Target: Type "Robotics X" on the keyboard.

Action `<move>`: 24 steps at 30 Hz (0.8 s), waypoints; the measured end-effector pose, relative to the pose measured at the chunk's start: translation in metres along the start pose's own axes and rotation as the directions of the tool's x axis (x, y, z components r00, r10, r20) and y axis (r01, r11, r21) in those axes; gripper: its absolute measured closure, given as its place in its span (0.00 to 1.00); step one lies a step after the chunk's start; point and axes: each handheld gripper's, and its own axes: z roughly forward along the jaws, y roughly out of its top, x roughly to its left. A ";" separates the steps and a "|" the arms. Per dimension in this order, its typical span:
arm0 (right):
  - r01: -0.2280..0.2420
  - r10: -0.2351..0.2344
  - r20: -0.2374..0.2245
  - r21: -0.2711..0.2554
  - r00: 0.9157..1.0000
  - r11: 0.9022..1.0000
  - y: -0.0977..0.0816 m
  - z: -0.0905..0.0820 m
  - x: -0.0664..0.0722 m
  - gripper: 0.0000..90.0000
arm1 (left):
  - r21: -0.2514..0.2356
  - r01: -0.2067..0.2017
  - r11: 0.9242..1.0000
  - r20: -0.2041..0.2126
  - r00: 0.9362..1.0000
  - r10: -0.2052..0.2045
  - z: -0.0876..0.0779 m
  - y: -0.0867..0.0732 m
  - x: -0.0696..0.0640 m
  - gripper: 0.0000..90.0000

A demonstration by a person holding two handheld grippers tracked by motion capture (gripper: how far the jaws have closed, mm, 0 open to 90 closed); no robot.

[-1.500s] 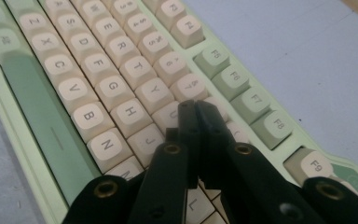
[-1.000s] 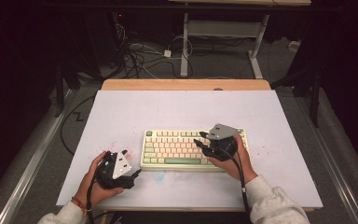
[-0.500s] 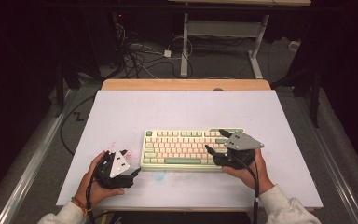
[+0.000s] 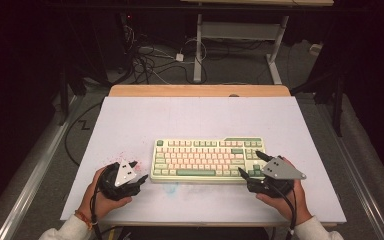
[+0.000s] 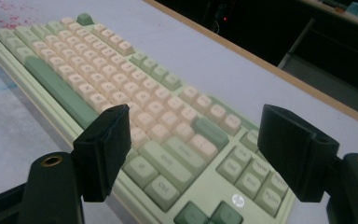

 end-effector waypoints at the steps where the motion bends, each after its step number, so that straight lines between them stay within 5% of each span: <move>1: -0.003 0.002 0.007 0.006 1.000 1.000 -0.003 -0.002 0.000 0.29 | 0.004 -0.008 1.000 0.009 1.000 0.008 0.000 0.001 0.001 0.55; 8: 0.007 -0.008 0.024 0.043 1.000 0.999 -0.018 -0.012 0.004 0.28 | 0.010 0.004 1.000 0.060 0.998 -0.004 0.001 0.002 0.008 0.77; 15: 0.042 -0.045 0.033 0.067 0.998 0.997 -0.020 -0.013 0.008 0.27 | 0.022 0.039 0.999 0.150 0.988 -0.042 -0.002 0.005 0.014 0.96; 24: 0.043 -0.047 0.035 0.098 0.998 0.994 -0.021 -0.010 0.009 0.28 | 0.005 0.036 0.999 0.183 0.982 -0.036 0.004 0.033 0.008 0.97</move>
